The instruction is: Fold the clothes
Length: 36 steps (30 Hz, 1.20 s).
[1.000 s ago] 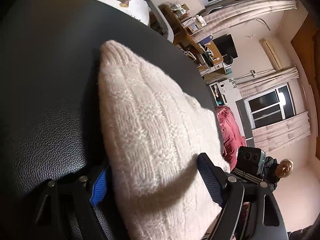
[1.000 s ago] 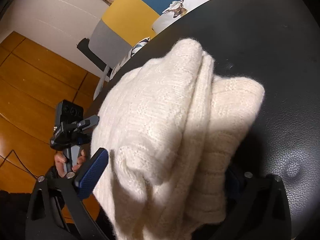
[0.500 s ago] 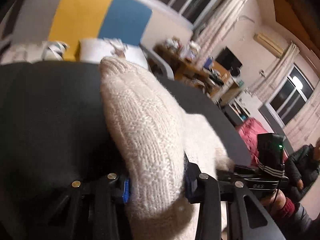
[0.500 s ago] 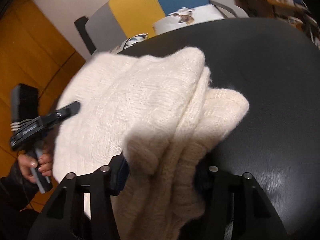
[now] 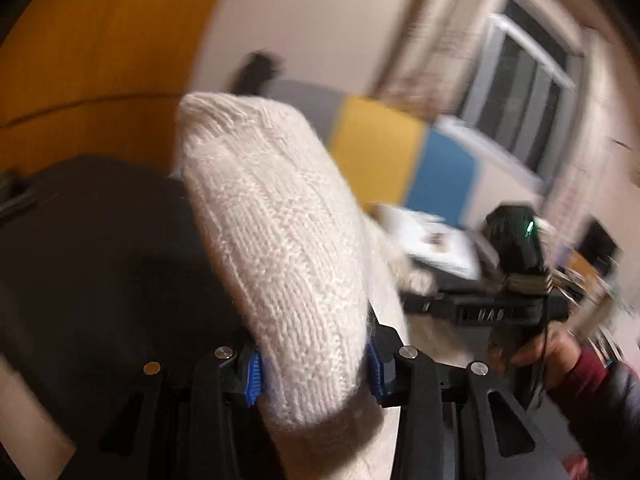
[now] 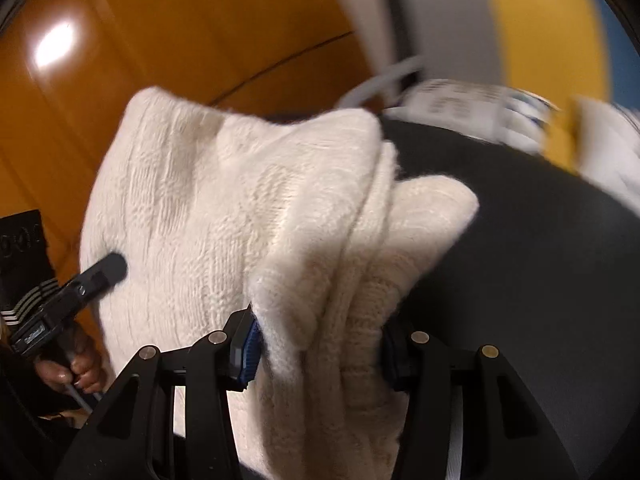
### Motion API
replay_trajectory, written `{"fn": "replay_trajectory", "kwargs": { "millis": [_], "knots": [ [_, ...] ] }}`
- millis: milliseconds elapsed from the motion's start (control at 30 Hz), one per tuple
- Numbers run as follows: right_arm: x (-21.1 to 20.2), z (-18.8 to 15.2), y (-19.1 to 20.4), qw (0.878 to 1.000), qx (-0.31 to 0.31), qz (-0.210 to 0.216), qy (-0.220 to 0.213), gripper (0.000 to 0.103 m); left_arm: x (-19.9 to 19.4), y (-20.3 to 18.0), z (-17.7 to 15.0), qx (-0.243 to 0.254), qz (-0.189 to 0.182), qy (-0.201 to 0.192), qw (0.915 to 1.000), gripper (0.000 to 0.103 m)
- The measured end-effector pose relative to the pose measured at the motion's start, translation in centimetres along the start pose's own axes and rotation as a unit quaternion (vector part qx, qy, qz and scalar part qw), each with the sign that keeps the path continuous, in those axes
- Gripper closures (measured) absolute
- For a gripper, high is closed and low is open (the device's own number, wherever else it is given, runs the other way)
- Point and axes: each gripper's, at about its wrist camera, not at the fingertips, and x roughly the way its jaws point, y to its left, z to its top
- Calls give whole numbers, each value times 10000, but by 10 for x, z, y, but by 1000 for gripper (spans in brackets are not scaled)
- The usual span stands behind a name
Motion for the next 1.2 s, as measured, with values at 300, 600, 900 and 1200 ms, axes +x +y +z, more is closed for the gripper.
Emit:
{"fn": "replay_trajectory", "kwargs": {
  "millis": [300, 600, 900, 1200],
  "knots": [
    [98, 41, 10, 9962, -329, -10, 808, 29, 46, 80, -22, -1007, 600, 839, 9896, 57],
    [74, 43, 18, 9972, -581, -51, 465, 25, 24, 109, -19, -1292, 524, 997, 9852, 55],
    [96, 34, 49, 9865, -1456, 264, 707, 25, 29, 124, -16, -1542, 214, 1182, 9807, 52],
    [116, 25, 80, 9683, -2261, 539, 917, 25, -15, 119, -7, -1212, 801, 720, 9868, 51]
  ]
}}
